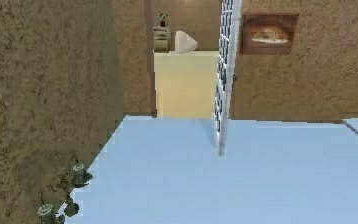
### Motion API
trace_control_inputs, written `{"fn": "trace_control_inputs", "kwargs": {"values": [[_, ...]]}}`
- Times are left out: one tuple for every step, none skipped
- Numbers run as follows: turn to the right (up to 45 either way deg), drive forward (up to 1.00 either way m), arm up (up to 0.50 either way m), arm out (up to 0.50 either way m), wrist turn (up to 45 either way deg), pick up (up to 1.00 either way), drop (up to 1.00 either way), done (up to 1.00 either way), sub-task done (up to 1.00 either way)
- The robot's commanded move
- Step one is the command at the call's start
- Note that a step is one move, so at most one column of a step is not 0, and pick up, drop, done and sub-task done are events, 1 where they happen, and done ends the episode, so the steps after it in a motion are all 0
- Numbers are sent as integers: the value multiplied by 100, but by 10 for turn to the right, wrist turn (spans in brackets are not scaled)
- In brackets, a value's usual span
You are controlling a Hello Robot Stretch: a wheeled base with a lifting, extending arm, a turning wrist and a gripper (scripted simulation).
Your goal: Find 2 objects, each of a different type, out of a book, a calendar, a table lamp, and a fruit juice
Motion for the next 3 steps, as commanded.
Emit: {"fn": "trace_control_inputs", "kwargs": {"values": [[-30, 0, 0, 0, 0, 0, 0, 0, 0], [0, 100, 0, 0, 0, 0, 0, 0, 0], [0, 75, 0, 0, 0, 0, 0, 0, 0]]}}
